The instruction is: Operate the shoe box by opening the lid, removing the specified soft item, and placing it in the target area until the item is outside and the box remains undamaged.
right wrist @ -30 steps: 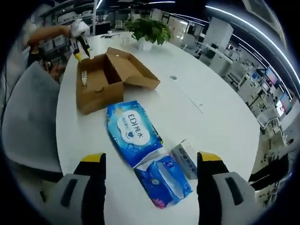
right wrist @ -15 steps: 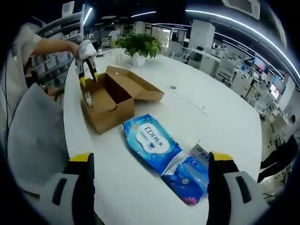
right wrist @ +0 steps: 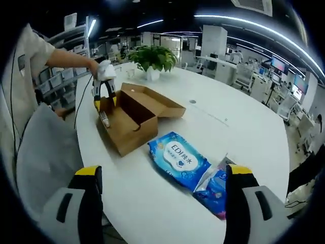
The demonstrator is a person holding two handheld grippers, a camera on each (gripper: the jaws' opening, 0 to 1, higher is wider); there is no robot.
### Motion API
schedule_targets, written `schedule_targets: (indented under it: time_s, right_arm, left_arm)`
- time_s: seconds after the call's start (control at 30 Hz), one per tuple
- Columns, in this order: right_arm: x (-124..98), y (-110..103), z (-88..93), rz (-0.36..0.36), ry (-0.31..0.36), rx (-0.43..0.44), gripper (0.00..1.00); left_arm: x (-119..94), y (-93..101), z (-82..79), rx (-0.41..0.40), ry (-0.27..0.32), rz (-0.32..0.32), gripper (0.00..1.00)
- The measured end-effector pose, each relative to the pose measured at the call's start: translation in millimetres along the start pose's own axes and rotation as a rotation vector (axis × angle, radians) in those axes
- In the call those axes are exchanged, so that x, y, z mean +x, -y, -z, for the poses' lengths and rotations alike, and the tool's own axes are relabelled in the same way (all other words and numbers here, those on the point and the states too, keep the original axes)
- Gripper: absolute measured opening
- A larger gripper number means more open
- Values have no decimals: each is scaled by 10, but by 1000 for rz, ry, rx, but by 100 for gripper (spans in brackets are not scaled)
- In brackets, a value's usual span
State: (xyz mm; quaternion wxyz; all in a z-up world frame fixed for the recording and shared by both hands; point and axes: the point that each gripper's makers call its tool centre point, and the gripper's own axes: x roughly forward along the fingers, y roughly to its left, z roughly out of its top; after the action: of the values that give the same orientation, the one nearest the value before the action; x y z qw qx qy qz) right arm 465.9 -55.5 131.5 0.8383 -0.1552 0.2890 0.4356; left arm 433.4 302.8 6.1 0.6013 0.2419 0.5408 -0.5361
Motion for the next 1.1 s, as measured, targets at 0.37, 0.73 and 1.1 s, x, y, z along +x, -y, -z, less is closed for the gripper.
schedule_targets:
  time_s: [0.37, 0.73, 1.1]
  right_arm:
    - [11, -239, -41, 17, 45, 35, 96]
    - [42, -286, 12, 24, 52, 70, 96]
    - [45, -276, 55, 31, 48, 78, 96]
  left_arm:
    - [176, 14, -7, 100, -48, 39, 47]
    - [316, 21, -3, 146, -67, 63, 42]
    - [467, 14, 45, 158, -61, 21, 36]
